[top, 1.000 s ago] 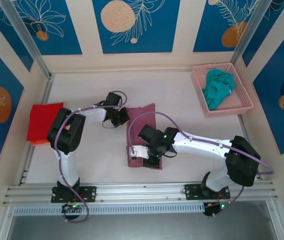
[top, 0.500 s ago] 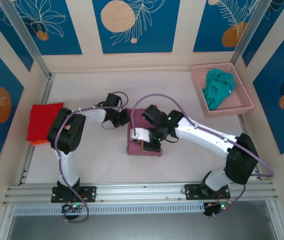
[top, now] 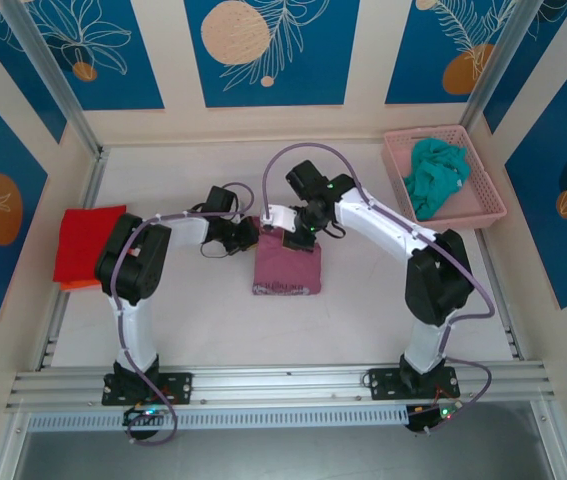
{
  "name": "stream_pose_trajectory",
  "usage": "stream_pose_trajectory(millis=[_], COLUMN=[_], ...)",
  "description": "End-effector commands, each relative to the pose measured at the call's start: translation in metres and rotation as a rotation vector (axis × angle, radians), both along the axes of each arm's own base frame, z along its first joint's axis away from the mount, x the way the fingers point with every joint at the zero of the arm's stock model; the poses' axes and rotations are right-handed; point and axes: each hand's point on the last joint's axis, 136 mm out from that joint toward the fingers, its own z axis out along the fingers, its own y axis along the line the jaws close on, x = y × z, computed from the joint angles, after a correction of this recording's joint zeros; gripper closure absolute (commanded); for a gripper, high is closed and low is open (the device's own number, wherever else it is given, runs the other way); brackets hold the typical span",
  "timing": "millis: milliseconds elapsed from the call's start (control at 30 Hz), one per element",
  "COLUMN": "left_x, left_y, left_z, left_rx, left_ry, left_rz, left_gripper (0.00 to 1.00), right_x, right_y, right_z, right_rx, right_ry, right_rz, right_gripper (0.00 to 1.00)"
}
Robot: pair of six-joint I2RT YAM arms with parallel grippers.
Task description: Fold and stack the t-shirts
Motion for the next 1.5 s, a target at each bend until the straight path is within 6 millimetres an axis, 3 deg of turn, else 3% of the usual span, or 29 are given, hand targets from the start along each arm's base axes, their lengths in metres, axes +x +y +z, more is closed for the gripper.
stream_pose_trajectory(millis=[0, 300, 733, 1133, 1300, 1400, 1467], left_x=[-0.022, -0.020, -0.021, -0.022, -0.023, -0.024, -0.024], left_y=[0.015, 0.014, 0.019, 0.020, 0.023, 0.028, 0.031], left_z=[-0.043, -0.050, -0.059, -0.065, -0.065, -0.062, -0.059], left_rx=[0.063, 0.056, 0.079, 0.079, 0.093, 0.104, 0.100], left_ry=[0.109, 0.126, 0.139, 0.150, 0.149, 0.148, 0.147], left_rz=[-0.012, -0.020, -0.017, -0.016, -0.008, 0.015, 0.031], left_gripper=[1.00, 1.00, 1.00, 1.00, 1.00, 1.00, 0.89], right_x=[0.019, 0.062, 0.104, 0.136, 0.153, 0.159, 0.161], right_y=[0.006, 0.005, 0.011, 0.017, 0.017, 0.018, 0.018], right_z=[0.006, -0.005, -0.027, -0.069, -0.084, -0.072, -0.058], right_rx=[0.035, 0.038, 0.047, 0.032, 0.023, 0.057, 0.083], right_ry=[-0.022, -0.020, -0.031, -0.059, -0.088, -0.114, -0.140], right_rz=[0.022, -0.020, -0.065, -0.154, -0.221, -0.263, -0.287], right_gripper=[1.00, 1.00, 1.00, 1.00, 0.81, 0.61, 0.49])
